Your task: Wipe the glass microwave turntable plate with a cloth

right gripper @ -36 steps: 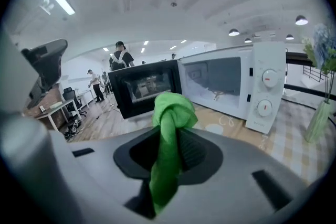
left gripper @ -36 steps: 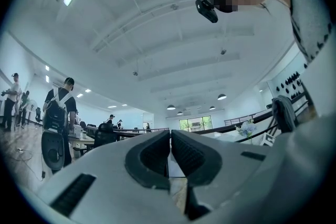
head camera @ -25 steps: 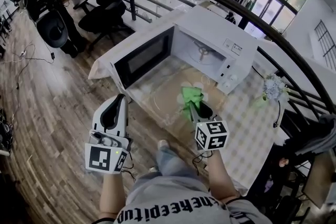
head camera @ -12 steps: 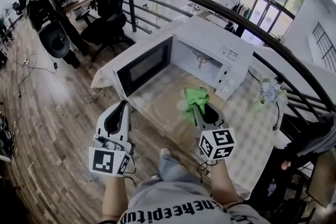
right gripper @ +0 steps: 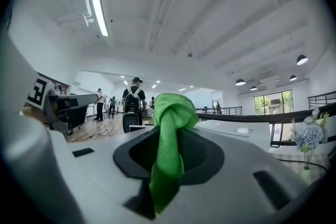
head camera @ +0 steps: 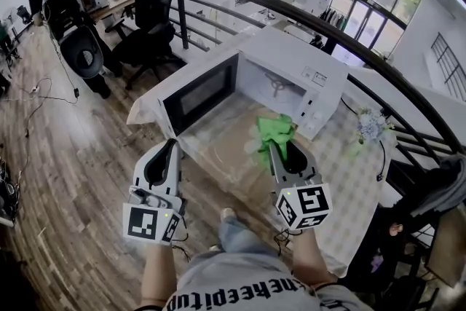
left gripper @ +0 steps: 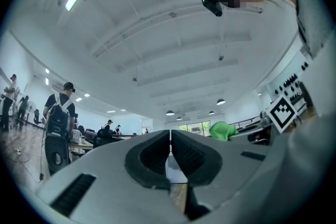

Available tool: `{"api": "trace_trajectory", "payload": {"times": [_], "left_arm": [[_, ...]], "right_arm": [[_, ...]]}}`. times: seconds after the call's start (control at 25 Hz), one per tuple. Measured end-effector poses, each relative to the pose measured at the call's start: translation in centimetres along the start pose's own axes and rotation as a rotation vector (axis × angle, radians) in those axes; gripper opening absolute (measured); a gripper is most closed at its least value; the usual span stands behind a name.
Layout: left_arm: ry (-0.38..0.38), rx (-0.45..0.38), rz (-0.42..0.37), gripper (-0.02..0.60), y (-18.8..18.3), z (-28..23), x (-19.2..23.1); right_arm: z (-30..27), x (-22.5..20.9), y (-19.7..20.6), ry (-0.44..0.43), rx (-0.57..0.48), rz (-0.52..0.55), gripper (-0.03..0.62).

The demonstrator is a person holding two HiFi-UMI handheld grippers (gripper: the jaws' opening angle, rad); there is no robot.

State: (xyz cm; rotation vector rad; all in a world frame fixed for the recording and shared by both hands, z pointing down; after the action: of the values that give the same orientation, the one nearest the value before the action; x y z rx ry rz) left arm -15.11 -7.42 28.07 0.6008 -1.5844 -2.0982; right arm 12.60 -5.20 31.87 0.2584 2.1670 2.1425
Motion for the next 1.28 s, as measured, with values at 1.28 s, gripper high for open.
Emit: {"api": "trace_trajectory", "payload": {"times": [1.28], "left_arm": [[-0.001,-0.014,0.004,0.012,-1.1,2.5,-0.7]], "right_arm": [[3.2,1.8,-1.9,0.016,-0.078,0.022,0.092]]}}
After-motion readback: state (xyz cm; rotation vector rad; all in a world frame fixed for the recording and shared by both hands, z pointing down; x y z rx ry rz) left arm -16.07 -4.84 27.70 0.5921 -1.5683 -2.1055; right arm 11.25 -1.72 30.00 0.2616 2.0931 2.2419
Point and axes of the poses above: the fingertips, and each gripper's own axes: z backward along the fingers, x to its left, y out of its underside, the point moved 8 cm from there along z, backward along the fingers, and after that the axes turned 3 degrees about y, right-handed, at the moved point
